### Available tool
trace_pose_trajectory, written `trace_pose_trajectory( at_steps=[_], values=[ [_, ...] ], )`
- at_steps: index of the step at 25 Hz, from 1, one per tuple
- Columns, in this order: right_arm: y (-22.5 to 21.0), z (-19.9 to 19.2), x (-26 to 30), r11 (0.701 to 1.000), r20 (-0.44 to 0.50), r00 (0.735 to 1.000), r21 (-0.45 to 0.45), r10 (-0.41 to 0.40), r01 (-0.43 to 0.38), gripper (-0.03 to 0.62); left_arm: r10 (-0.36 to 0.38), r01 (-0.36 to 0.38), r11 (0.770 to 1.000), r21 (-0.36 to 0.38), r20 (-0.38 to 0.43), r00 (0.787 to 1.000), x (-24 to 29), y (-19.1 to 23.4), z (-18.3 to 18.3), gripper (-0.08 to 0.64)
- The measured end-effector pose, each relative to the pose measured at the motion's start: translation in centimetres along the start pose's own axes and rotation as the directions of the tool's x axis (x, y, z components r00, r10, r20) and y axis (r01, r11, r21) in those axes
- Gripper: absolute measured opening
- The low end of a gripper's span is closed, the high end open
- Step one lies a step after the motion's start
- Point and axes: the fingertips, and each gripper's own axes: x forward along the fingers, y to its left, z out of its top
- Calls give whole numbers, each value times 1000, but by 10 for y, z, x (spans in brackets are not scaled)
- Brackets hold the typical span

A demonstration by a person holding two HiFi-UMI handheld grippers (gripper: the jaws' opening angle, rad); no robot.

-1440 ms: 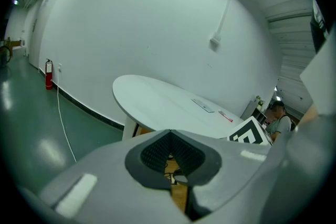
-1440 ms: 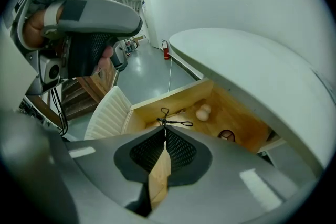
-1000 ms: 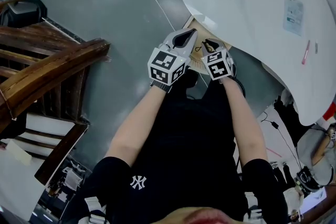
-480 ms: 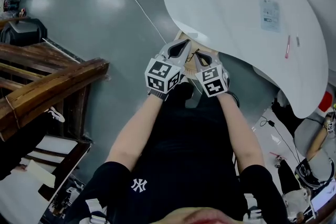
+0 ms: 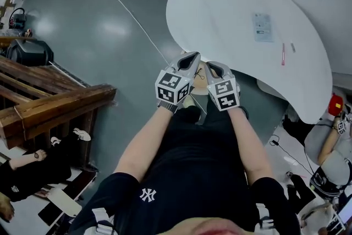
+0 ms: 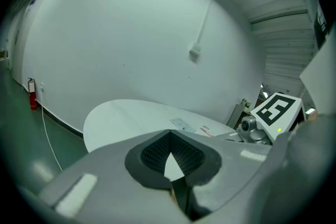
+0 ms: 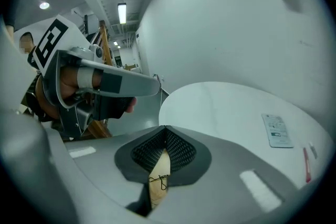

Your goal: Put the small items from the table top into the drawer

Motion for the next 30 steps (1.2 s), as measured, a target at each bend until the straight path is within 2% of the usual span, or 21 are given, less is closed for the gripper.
trace_pose_trajectory(
  at_steps=[6, 12, 19, 30],
  values=[
    [-32, 30, -36, 996, 83, 993, 39, -80, 77, 23, -51, 51, 998, 29, 19, 999, 12, -33, 29, 0],
    [-72, 50, -70, 983, 136, 976, 83, -172, 161, 29, -116, 114, 992, 56, 31, 993, 35, -67, 56, 0],
    [-112, 49, -101, 961, 149, 957, 159, -249, 225, 43, -170, 169, 983, 76, 8, 985, 64, -97, 68, 0],
    [-169, 16, -117, 931, 110, 948, 253, -298, 263, 46, -234, 238, 967, 86, -51, 971, 119, -135, 54, 0]
  ],
)
